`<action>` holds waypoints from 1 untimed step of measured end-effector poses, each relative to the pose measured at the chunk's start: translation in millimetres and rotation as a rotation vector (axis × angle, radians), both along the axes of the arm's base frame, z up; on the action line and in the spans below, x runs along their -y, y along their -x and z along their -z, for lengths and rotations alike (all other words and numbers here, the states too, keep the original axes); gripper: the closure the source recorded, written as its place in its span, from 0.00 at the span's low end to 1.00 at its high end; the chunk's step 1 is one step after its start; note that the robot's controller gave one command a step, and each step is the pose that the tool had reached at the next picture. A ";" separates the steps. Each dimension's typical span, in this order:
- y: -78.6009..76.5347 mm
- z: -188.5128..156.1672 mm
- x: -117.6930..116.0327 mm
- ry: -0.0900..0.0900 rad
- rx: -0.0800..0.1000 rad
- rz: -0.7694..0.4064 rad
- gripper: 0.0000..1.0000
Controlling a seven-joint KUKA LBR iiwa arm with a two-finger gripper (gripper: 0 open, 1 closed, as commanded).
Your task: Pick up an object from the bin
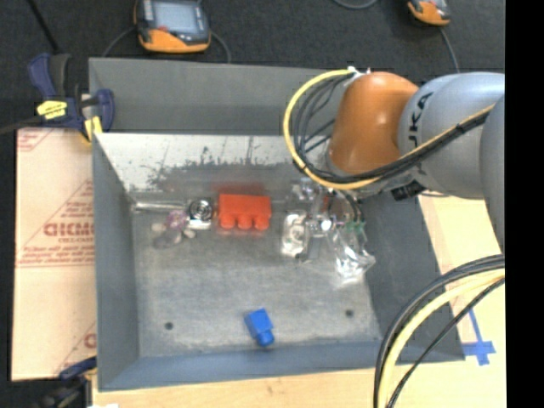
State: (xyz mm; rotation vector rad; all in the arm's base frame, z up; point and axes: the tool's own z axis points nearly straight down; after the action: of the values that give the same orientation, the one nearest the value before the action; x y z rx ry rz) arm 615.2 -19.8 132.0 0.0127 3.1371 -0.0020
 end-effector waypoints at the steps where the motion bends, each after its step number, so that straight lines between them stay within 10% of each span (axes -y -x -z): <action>1: -30.2 60.3 51.4 0.002 0.005 -0.171 0.00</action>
Offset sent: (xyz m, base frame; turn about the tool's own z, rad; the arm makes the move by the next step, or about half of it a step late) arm 0.0280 -0.0487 -0.0620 -0.1740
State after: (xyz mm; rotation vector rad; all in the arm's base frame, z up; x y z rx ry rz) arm 645.4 -71.2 71.7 -0.2547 3.1216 -0.0049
